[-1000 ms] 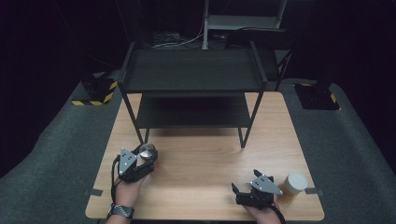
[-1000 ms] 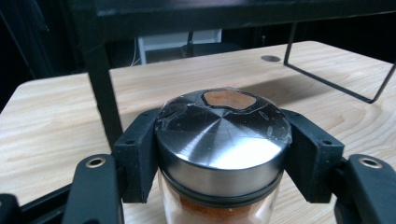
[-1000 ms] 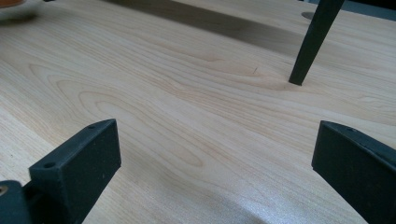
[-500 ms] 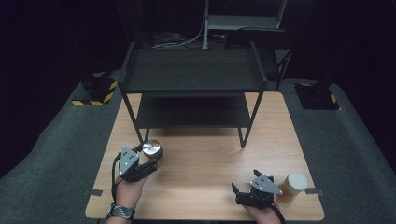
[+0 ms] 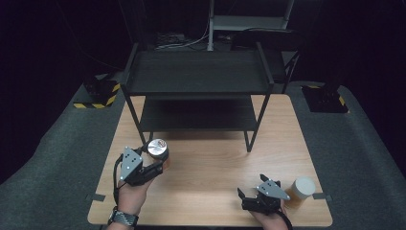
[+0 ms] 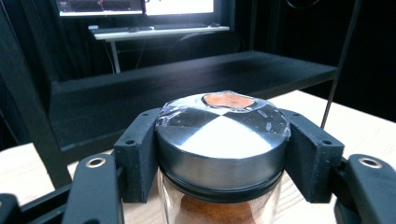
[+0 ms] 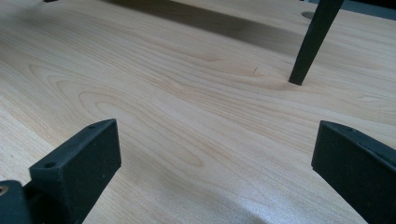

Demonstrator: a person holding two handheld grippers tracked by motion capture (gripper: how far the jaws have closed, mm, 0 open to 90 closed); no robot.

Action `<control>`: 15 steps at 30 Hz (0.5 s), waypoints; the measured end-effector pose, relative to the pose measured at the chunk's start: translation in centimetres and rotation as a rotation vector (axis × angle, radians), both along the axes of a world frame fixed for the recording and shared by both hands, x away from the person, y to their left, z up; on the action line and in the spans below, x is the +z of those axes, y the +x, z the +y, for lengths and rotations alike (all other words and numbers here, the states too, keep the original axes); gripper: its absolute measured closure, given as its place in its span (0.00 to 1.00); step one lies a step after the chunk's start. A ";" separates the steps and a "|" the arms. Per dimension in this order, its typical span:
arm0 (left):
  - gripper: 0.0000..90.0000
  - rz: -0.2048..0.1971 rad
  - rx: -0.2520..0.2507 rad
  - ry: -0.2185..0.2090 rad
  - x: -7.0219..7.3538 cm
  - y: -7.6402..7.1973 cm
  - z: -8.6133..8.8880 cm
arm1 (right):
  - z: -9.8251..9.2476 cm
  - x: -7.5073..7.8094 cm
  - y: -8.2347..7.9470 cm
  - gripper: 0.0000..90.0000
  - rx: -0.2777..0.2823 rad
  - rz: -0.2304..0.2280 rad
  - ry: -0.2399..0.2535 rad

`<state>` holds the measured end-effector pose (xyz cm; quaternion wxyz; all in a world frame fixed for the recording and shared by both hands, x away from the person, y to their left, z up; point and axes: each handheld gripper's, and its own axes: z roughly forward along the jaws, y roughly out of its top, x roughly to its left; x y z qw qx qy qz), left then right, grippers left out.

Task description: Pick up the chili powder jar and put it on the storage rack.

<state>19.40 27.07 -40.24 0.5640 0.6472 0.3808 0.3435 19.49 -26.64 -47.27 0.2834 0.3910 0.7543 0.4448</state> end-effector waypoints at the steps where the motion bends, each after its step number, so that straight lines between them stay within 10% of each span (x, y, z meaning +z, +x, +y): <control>1: 0.39 -0.005 -0.001 -0.003 0.2 -0.1 0.0 | 0.0 0.0 0.0 0.01 0.000 0.000 0.000; 15: 0.39 -0.052 -0.012 -0.031 2.9 -0.2 -0.2 | 0.0 0.0 0.0 0.01 0.002 0.001 0.001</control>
